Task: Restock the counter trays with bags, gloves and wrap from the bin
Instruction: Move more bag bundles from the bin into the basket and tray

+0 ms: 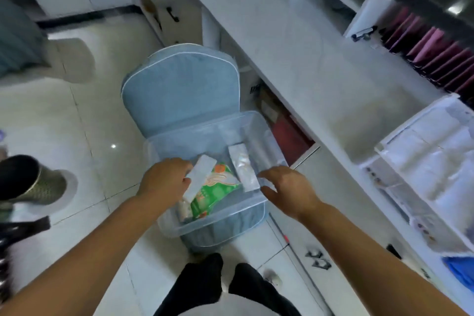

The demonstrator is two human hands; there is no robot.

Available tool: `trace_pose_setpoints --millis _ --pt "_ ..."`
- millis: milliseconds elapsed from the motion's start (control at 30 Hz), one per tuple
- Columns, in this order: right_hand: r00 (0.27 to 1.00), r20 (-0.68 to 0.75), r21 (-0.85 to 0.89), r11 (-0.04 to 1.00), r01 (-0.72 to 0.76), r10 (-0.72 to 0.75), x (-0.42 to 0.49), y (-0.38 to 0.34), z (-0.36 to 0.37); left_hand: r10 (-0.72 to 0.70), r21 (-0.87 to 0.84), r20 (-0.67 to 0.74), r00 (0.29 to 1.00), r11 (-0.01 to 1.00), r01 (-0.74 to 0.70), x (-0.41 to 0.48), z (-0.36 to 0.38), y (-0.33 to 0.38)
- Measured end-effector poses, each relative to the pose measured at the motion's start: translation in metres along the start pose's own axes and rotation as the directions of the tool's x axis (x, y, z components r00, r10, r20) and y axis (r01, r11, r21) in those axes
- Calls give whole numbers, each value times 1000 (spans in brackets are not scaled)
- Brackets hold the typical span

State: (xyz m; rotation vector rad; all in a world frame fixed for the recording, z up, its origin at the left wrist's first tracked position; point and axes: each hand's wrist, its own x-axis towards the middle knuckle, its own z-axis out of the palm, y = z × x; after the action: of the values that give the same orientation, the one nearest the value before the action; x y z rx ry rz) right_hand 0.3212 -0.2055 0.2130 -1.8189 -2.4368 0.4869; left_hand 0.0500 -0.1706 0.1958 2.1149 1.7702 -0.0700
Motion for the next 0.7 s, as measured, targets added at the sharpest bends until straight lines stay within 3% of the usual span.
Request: trace_pose_setpoints --millis 267,567,633,700 --pt "971 234 102 993 -65 39 54 -16 61 -171 -83 57 984 981 175 10 33 -69" --pt "866 491 270 930 -249 89 142 -15 193 -323 -202 53 945 923 327 38 102 -110" --pt "830 544 327 880 -344 123 162 -18 228 -360 -227 6 933 908 352 46 118 -117" --pt "775 594 402 755 -518 215 180 -23 262 -361 -220 -39 932 913 345 54 133 -121"
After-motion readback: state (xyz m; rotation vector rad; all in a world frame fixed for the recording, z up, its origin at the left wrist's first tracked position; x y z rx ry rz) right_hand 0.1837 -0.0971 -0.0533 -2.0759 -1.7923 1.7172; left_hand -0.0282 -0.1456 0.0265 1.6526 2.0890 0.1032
